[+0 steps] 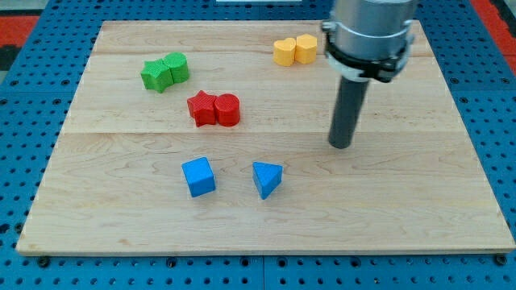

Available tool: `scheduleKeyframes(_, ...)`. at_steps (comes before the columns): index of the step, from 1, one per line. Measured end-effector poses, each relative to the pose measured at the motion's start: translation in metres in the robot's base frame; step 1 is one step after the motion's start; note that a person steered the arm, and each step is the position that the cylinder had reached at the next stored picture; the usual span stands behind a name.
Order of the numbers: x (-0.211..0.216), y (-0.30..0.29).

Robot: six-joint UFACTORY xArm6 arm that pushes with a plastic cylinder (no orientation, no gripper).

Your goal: Slide the blue triangle closer to the blue cube

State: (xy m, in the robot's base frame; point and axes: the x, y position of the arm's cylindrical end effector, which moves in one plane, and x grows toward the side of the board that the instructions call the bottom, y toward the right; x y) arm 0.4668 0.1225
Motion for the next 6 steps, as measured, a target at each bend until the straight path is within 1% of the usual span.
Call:
scheduleKeyframes(1, 0.041, -0.003)
scheduleKeyframes(2, 0.058, -0.057)
scheduleKeyframes(3, 0.075, -0.099)
scheduleKeyframes(5, 0.078, -0.158)
scheduleKeyframes(6, 0.078, -0.152)
